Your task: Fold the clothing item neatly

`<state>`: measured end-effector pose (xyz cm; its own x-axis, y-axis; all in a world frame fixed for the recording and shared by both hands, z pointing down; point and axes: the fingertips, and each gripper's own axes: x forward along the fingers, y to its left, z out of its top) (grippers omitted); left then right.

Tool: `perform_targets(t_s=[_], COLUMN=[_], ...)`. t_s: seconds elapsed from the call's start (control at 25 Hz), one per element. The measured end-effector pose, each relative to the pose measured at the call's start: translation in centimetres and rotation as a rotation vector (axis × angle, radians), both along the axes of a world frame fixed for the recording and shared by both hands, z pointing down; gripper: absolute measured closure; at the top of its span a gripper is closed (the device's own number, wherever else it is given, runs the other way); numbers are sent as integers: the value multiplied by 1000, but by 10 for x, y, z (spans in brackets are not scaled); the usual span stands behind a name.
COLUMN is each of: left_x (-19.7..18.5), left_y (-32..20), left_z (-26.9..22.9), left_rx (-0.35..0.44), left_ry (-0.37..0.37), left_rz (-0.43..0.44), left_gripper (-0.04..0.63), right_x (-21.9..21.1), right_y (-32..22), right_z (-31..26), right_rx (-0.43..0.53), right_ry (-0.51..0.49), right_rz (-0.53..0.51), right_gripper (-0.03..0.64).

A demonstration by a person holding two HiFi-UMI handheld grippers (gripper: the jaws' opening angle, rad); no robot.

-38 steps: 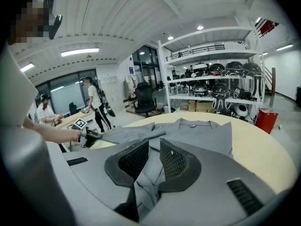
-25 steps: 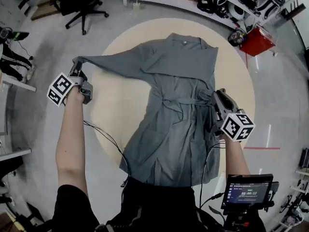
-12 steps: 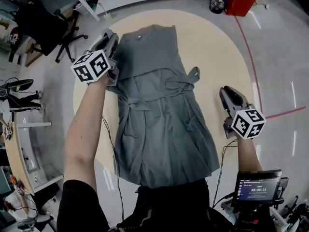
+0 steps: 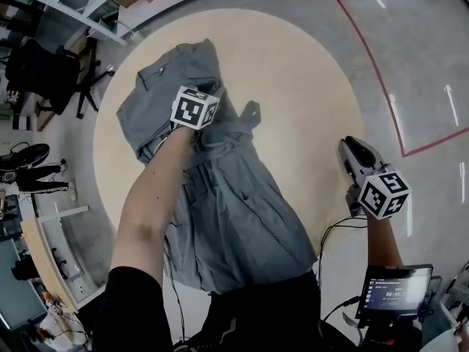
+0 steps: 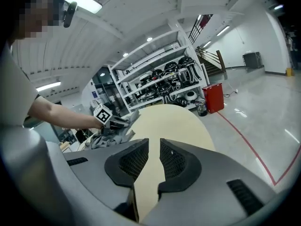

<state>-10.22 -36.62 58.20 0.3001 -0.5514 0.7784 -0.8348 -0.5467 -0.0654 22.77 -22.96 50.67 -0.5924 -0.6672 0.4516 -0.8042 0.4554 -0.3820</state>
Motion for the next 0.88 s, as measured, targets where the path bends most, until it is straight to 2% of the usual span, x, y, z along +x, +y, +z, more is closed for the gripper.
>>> perform_targets(t_s=[0.12,0.16,0.2,0.28,0.36,0.4,0.52,0.64,0.72,0.88], left_x=[8,10,13,16,9,-1,-39,-66,-69,-55], left_y=[1,1,-2,-7,-8,-6,-6,-10,-17,-44], left_z=[-1,-3,-7,-23,-38,-42,-42,-34,-25,-30], left_rx=[-34,-52,-71,-105,-121,-122,-110,-130,-120,-56], left_ry=[-127,-151,-131,8,121,131,77,59,40,93], left_rz=[163,214,233,189,133,120,83,13,-9,-57], left_gripper=[529,513,490,440,434,433,433,434,434,434], right_x=[-2,-1,1,6,10,12,15,15,16,17], right_y=[6,6,7,7,9,9,9,7,7,8], right_z=[2,3,3,5,7,7,6,3,2,4], right_rx=[-2,-4,-7,-12,-16,-18,-21,-20,-20,-28], right_ry=[-15,-18,-20,-23,-25,-24,-25,-22,-11,-5], right_rz=[4,9,15,30,44,49,59,64,62,68], right_gripper=[543,541,542,541,541,541,541,541,541,541])
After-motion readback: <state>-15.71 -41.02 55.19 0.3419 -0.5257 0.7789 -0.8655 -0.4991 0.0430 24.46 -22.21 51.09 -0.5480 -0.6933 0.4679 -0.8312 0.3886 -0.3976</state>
